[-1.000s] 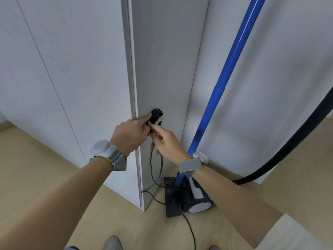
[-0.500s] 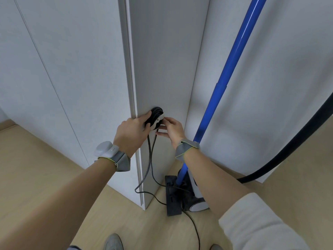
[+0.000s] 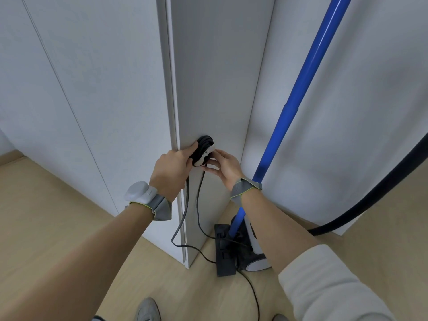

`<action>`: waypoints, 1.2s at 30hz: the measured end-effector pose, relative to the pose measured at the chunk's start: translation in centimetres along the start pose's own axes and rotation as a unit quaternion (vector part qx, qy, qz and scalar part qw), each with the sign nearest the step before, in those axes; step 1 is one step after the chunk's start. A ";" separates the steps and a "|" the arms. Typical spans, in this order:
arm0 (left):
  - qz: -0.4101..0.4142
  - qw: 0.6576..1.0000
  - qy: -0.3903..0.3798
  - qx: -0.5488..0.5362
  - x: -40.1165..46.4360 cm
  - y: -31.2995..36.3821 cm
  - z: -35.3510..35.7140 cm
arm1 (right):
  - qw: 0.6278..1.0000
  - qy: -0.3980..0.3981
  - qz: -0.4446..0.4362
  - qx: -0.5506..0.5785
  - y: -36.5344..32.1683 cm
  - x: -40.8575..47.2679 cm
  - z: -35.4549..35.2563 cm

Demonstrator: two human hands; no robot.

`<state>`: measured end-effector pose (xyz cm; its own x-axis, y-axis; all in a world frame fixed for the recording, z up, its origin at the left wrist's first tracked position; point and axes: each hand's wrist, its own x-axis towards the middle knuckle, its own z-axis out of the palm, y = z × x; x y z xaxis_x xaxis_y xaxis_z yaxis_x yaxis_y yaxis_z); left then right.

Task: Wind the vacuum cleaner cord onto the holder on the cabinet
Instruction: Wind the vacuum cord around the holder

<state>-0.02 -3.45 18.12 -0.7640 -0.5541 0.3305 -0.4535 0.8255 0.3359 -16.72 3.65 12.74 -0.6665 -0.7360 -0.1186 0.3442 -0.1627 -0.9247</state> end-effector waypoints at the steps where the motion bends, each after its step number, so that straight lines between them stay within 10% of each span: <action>1: -0.001 1.000 0.000 -0.005 -0.1 0.0 0.0 | 1.000 -0.009 -0.006 -0.019 -0.1 0.2 -0.2; 21: -0.043 0.987 0.013 -0.155 -1.8 0.8 0.5 | 0.990 0.030 0.020 -0.139 -2.1 -0.3 -0.3; 29: -0.016 0.992 0.019 -0.125 -2.1 1.0 1.5 | 0.948 -0.256 0.181 -0.063 1.7 -5.7 -0.5; 36: -0.044 0.996 0.003 -0.076 -2.1 0.7 1.4 | 0.962 -0.224 0.077 -0.134 2.8 -6.6 -0.9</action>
<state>0.62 -1.51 16.42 -0.7213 -0.6244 0.2998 -0.4426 0.7485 0.4939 -11.91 8.66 10.66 -0.2476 -0.9572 -0.1496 0.1933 0.1025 -0.9758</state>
